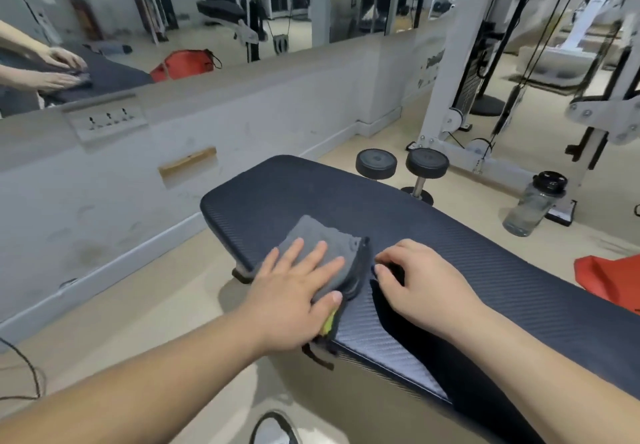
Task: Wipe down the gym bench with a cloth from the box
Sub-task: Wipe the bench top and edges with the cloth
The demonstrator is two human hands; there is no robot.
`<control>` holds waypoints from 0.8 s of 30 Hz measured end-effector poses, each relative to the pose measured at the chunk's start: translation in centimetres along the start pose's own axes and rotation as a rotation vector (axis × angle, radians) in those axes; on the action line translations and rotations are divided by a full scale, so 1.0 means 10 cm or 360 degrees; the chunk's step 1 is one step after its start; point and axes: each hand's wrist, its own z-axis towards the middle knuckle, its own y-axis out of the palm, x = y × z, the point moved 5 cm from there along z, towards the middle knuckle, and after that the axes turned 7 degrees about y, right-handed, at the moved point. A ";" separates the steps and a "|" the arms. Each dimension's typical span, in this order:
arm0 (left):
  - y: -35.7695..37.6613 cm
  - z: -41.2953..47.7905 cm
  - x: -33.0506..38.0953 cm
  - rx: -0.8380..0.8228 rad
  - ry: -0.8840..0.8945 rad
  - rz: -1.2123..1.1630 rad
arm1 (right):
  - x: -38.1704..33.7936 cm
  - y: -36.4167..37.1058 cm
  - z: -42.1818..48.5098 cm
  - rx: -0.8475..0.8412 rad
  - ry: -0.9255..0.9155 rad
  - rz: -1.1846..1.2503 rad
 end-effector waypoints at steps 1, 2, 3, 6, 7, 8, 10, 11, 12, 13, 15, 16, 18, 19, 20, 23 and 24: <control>-0.04 -0.02 -0.08 -0.0058 0.0166 -0.0015 | -0.11 0.05 0.07 -0.0017 -0.0006 -0.0065; -0.10 -0.02 -0.23 -0.0113 0.0290 -0.0011 | -0.21 0.08 0.12 -0.0035 0.0004 -0.0109; -0.15 0.01 -0.43 -0.0147 0.0340 -0.0017 | -0.30 0.09 0.17 -0.0053 0.0007 -0.0133; -0.29 0.12 -1.05 -0.0058 0.0019 -0.0089 | -0.59 0.16 0.28 -0.0086 -0.0118 -0.0196; -0.30 0.17 -1.15 0.0006 -0.0132 -0.0082 | -0.68 0.20 0.30 -0.0097 -0.0171 -0.0203; -0.29 0.21 -1.17 0.0040 -0.0234 -0.0073 | -0.77 0.23 0.32 -0.0117 -0.0204 -0.0196; -0.24 0.24 -1.05 0.0003 -0.0228 -0.0055 | -0.90 0.32 0.37 -0.0189 -0.0223 -0.0216; -0.21 0.21 -0.99 -0.0028 -0.0128 -0.0040 | -0.93 0.35 0.41 -0.0221 -0.0227 -0.0251; -0.20 0.17 -0.99 -0.0043 0.0003 -0.0024 | -0.95 0.38 0.46 -0.0249 -0.0224 -0.0285; -0.23 0.14 -1.05 -0.0049 0.0131 -0.0039 | -0.95 0.39 0.52 -0.0279 -0.0214 -0.0282; -0.31 0.17 -1.33 -0.0076 0.0257 -0.0115 | -0.92 0.35 0.67 -0.0330 -0.0149 -0.0141; -0.35 0.24 -1.49 -0.0063 0.0216 -0.0141 | -0.88 0.31 0.75 -0.0334 -0.0099 -0.0056; -0.40 0.47 -1.77 0.0030 -0.0024 -0.0126 | -0.75 0.21 0.92 -0.0271 -0.0019 -0.0006; -0.41 0.60 -1.86 0.0061 -0.0161 -0.0081 | -0.67 0.16 1.00 -0.0229 0.0016 -0.0031; -0.42 0.73 -1.91 0.0071 -0.0273 -0.0033 | -0.58 0.11 1.07 -0.0192 0.0054 -0.0069; -0.42 1.11 -1.93 -0.0010 -0.0435 0.0031 | -0.24 0.01 1.21 -0.0094 0.0194 -0.0244; -0.43 1.21 -1.90 -0.0045 -0.0463 0.0034 | -0.13 0.00 1.23 -0.0072 0.0238 -0.0313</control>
